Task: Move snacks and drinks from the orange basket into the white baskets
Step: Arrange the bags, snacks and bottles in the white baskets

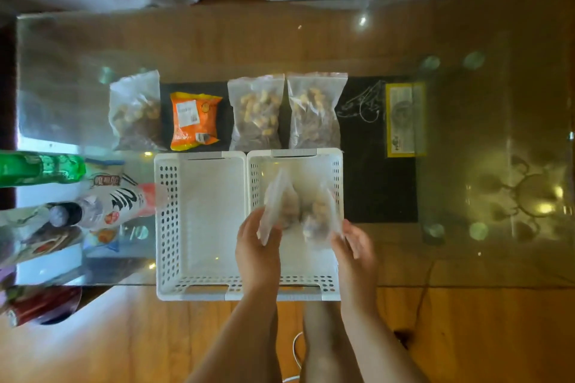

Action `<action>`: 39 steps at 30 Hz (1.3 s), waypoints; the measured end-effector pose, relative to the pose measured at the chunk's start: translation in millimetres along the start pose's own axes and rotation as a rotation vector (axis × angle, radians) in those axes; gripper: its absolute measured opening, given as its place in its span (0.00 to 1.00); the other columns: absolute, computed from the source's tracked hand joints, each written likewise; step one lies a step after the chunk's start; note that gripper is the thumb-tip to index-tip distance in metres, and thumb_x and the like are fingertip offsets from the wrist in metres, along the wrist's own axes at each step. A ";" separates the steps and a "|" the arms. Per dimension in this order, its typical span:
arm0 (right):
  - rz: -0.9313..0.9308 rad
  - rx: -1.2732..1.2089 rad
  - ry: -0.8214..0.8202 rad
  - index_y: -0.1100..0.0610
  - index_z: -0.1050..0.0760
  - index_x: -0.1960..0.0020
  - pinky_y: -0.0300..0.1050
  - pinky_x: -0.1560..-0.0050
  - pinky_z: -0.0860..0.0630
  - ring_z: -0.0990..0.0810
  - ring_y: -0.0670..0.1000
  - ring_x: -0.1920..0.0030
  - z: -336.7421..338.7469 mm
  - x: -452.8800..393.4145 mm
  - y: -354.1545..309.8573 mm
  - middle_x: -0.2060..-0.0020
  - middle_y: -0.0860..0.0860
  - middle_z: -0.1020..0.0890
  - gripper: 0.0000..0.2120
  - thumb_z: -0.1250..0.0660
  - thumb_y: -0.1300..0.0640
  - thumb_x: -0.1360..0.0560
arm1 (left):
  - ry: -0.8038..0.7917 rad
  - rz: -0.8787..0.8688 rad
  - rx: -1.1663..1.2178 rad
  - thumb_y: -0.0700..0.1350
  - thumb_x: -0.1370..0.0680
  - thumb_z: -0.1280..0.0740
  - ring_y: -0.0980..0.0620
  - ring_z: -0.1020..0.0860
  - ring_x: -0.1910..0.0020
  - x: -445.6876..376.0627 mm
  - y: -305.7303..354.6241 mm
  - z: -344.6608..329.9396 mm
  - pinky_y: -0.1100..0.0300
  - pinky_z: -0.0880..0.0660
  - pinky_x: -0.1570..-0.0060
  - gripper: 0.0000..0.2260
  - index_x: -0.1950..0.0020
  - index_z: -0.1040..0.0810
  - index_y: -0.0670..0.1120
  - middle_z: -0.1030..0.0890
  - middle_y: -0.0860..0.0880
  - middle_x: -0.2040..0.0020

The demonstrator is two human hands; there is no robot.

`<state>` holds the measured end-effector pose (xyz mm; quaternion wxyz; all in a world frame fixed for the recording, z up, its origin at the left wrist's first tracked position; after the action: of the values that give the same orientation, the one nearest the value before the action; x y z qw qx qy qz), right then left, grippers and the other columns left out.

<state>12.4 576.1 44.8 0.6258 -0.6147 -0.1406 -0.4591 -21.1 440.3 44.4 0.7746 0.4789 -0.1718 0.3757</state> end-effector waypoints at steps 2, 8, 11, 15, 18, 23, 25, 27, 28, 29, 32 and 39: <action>0.135 0.129 0.045 0.50 0.28 0.45 0.52 0.49 0.20 0.21 0.53 0.47 6.3 3.2 -4.6 0.46 0.50 0.21 0.14 0.29 0.54 0.29 | 0.064 -0.045 -0.103 0.42 0.25 0.33 0.56 0.28 0.46 -1.0 -0.5 5.6 0.66 0.33 0.46 0.17 0.36 0.25 0.46 0.24 0.50 0.40; 0.336 0.434 0.007 0.53 0.26 0.47 0.45 0.63 0.23 0.22 0.50 0.58 2.4 -11.9 -29.1 0.58 0.49 0.21 0.13 0.29 0.53 0.29 | 0.134 -0.151 -0.274 0.43 0.28 0.29 0.55 0.26 0.59 -15.7 22.4 21.0 0.65 0.31 0.60 0.06 0.52 0.21 0.48 0.25 0.54 0.55; 0.299 0.483 0.062 0.57 0.23 0.50 0.42 0.64 0.25 0.20 0.51 0.60 -3.8 -19.7 -32.3 0.60 0.51 0.18 0.09 0.33 0.53 0.26 | 0.089 -0.069 -0.319 0.45 0.28 0.31 0.56 0.28 0.70 -21.8 31.4 26.5 0.65 0.34 0.73 0.09 0.67 0.25 0.50 0.25 0.54 0.70; 0.185 0.419 -0.192 0.58 0.21 0.53 0.49 0.59 0.22 0.19 0.53 0.61 -21.4 -7.0 -30.6 0.63 0.52 0.18 0.07 0.34 0.54 0.25 | -0.240 -0.045 -0.239 0.41 0.30 0.27 0.53 0.20 0.66 -1.7 40.0 26.4 0.58 0.22 0.59 0.09 0.67 0.21 0.54 0.19 0.55 0.71; 0.255 0.432 -0.140 0.52 0.24 0.60 0.44 0.64 0.24 0.21 0.49 0.64 -13.5 -1.6 -35.9 0.67 0.49 0.20 0.04 0.33 0.55 0.26 | -0.244 -0.107 -0.196 0.42 0.32 0.25 0.58 0.22 0.72 8.2 39.3 33.2 0.62 0.22 0.64 0.10 0.68 0.22 0.53 0.20 0.55 0.75; 0.333 0.547 -0.142 0.45 0.28 0.58 0.30 0.74 0.28 0.20 0.42 0.65 -1.4 17.4 -33.9 0.65 0.38 0.22 0.05 0.31 0.52 0.28 | -0.170 -0.069 -0.258 0.45 0.33 0.24 0.55 0.22 0.66 14.8 25.7 36.1 0.70 0.27 0.68 0.09 0.65 0.24 0.51 0.20 0.54 0.68; 0.294 0.603 -0.116 0.47 0.29 0.51 0.30 0.71 0.28 0.22 0.43 0.62 1.1 11.5 -30.9 0.60 0.38 0.24 0.10 0.30 0.51 0.29 | -0.135 -0.023 -0.320 0.46 0.32 0.25 0.54 0.23 0.60 11.7 18.2 35.2 0.72 0.31 0.65 0.10 0.57 0.24 0.48 0.21 0.54 0.60; 0.289 0.622 -0.066 0.52 0.27 0.48 0.34 0.68 0.27 0.21 0.46 0.59 1.1 1.9 -31.2 0.58 0.44 0.22 0.10 0.31 0.53 0.28 | -0.101 0.021 -0.345 0.44 0.30 0.27 0.49 0.23 0.58 4.3 11.5 35.5 0.65 0.27 0.64 0.08 0.56 0.24 0.45 0.21 0.51 0.59; 0.306 0.626 -0.042 0.54 0.26 0.49 0.38 0.68 0.26 0.20 0.48 0.60 -1.4 -1.1 -32.4 0.59 0.47 0.21 0.07 0.32 0.54 0.27 | -0.095 0.042 -0.346 0.42 0.29 0.28 0.46 0.22 0.59 1.5 10.3 34.7 0.58 0.23 0.62 0.07 0.57 0.23 0.42 0.20 0.48 0.60; 0.324 0.635 -0.051 0.54 0.25 0.52 0.41 0.67 0.24 0.20 0.49 0.61 -5.4 -2.3 -32.2 0.61 0.48 0.20 0.04 0.33 0.56 0.26 | -0.112 0.054 -0.340 0.41 0.29 0.29 0.44 0.20 0.60 1.3 10.4 32.8 0.53 0.21 0.59 0.06 0.57 0.22 0.40 0.18 0.45 0.60; 0.357 0.697 -0.246 0.54 0.24 0.55 0.36 0.65 0.25 0.22 0.43 0.63 -20.0 4.9 -27.2 0.65 0.45 0.22 0.02 0.33 0.56 0.26 | -0.247 -0.004 -0.363 0.39 0.30 0.28 0.45 0.19 0.64 8.4 13.3 25.3 0.53 0.21 0.60 0.08 0.65 0.26 0.42 0.17 0.44 0.61; 0.339 0.687 -0.153 0.53 0.27 0.54 0.34 0.70 0.32 0.22 0.46 0.63 -2.4 -2.7 -28.9 0.63 0.46 0.23 0.02 0.35 0.55 0.25 | -0.135 -0.059 -0.414 0.52 0.30 0.28 0.61 0.25 0.64 1.4 19.2 35.2 0.68 0.33 0.69 0.07 0.59 0.24 0.51 0.23 0.59 0.64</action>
<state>-11.6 580.1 60.8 0.8499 -0.4163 -0.2288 -0.2282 -31.2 415.2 74.1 0.8538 0.3387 -0.2825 0.2766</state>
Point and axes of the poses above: each hand's wrist, its own x-axis away from the middle knuckle, its own z-axis out of the back of the hand, y = z × x, the point moved 2 cm from there along -x, towards the middle knuckle
